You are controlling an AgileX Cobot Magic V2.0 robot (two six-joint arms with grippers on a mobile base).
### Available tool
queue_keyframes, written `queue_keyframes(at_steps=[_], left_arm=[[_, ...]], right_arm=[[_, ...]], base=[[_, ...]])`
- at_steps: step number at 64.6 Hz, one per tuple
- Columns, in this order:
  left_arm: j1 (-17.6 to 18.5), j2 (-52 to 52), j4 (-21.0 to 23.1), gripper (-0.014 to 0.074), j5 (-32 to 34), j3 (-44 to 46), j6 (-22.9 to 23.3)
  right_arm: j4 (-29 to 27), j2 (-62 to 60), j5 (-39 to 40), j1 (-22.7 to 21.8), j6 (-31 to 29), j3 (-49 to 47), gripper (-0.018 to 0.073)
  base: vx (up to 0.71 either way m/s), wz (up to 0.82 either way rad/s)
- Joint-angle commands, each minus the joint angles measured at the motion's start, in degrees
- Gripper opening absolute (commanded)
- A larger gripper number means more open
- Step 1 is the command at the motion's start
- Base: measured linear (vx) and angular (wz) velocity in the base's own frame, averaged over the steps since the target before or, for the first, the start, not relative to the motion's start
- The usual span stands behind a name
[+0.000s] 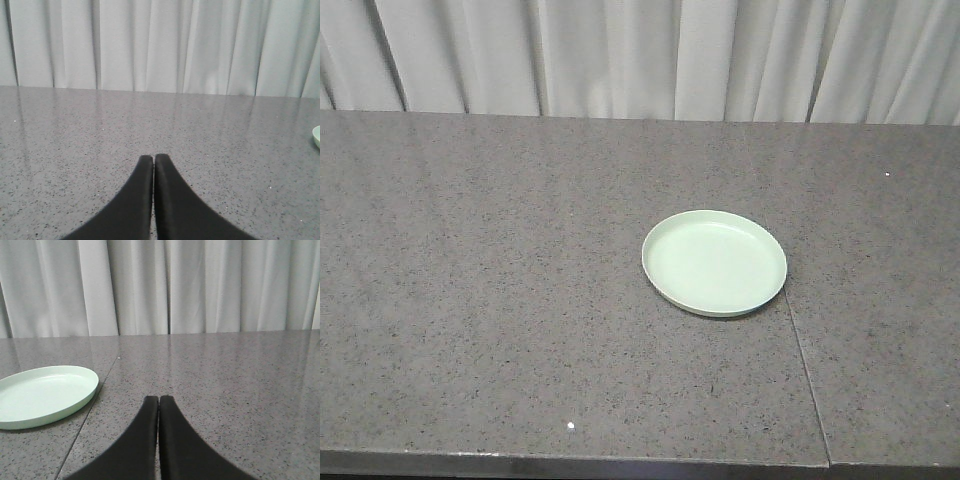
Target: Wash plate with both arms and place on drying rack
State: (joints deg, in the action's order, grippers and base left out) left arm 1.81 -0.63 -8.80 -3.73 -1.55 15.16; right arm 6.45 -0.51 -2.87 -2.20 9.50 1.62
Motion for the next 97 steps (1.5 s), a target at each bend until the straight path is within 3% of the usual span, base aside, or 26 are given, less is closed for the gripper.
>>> queue_keyframes(at_steps=[1, 64, 71, 85, 93, 97], left_arm=[[-0.04, -0.89, 0.08, -0.0006, 4.04, -0.82, 0.23], [-0.04, -0.89, 0.08, -0.0006, 4.04, -0.82, 0.23], [-0.04, -0.89, 0.08, -0.0006, 4.04, -0.82, 0.23], [-0.04, -0.89, 0.08, -0.0006, 4.04, -0.82, 0.23], [-0.04, -0.89, 0.08, -0.0006, 4.04, -0.82, 0.23], [-0.04, -0.89, 0.08, -0.0006, 4.04, -0.82, 0.23]], right_arm=[[0.21, -0.79, 4.2, -0.37, -0.04, 1.03, -0.0002], [-0.02, -0.79, 5.17, -0.37, 0.08, 1.03, -0.0002], [-3.76, -0.79, 8.71, -0.37, 3.03, 1.03, -0.0002], [-16.64, -0.79, 12.56, -0.37, 10.46, 0.41, -0.0002], [-16.63, -0.79, 9.12, -0.37, 10.5, -4.48, -0.0002], [-15.49, -0.25, 3.63, -0.37, 10.38, -8.98, 0.0006]], base=[[0.0, 0.0], [0.0, 0.0], [0.0, 0.0], [0.0, 0.0], [0.0, 0.0], [0.0, 0.0]])
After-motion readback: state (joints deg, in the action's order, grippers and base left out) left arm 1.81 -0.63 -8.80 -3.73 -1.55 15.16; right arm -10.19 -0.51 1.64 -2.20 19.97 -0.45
